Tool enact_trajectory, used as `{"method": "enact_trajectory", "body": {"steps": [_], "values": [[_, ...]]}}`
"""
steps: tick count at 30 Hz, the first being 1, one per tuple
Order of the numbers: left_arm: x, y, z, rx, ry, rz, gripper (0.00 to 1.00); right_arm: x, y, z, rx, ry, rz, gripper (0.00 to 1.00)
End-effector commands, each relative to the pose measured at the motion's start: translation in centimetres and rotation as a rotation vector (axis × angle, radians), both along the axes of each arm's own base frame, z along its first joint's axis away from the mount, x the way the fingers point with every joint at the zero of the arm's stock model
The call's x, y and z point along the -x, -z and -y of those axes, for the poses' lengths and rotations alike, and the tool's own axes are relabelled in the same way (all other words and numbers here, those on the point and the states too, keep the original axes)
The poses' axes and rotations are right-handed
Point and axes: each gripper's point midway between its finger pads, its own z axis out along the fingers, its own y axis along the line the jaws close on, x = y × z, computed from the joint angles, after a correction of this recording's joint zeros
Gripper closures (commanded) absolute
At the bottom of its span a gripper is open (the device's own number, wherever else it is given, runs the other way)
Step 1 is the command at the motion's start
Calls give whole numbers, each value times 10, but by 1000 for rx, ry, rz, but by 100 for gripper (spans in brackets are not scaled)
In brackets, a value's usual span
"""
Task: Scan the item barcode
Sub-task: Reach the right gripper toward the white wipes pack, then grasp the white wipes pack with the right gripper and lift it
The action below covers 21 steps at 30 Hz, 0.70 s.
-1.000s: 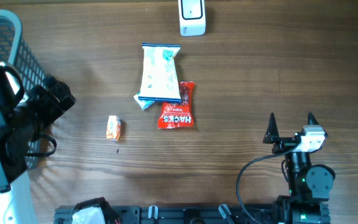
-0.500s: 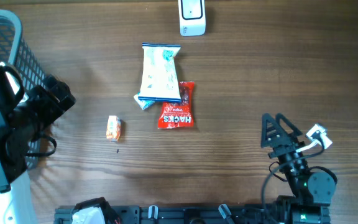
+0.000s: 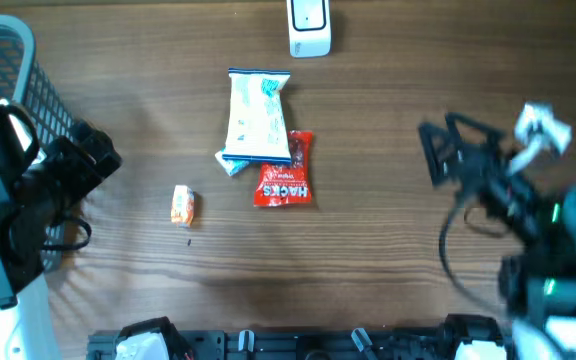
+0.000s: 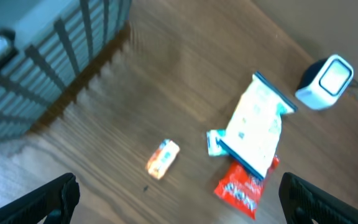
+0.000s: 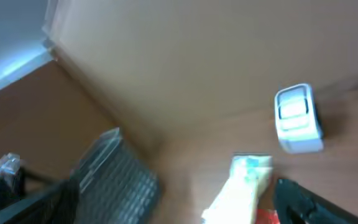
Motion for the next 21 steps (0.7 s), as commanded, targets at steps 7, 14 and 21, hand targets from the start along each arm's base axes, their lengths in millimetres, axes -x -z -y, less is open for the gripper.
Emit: {"method": "enact_trajectory", "body": {"steps": [7, 14, 21], "values": [[-1, -2, 2, 5, 9, 9, 0, -106, 77, -132, 584, -337, -265, 0], [-1, -2, 2, 6, 9, 8, 0, -132, 115, -243, 375, -663, -269, 0], [-1, -2, 2, 5, 9, 8, 0, -155, 159, -261, 361, -697, -254, 0]]}}
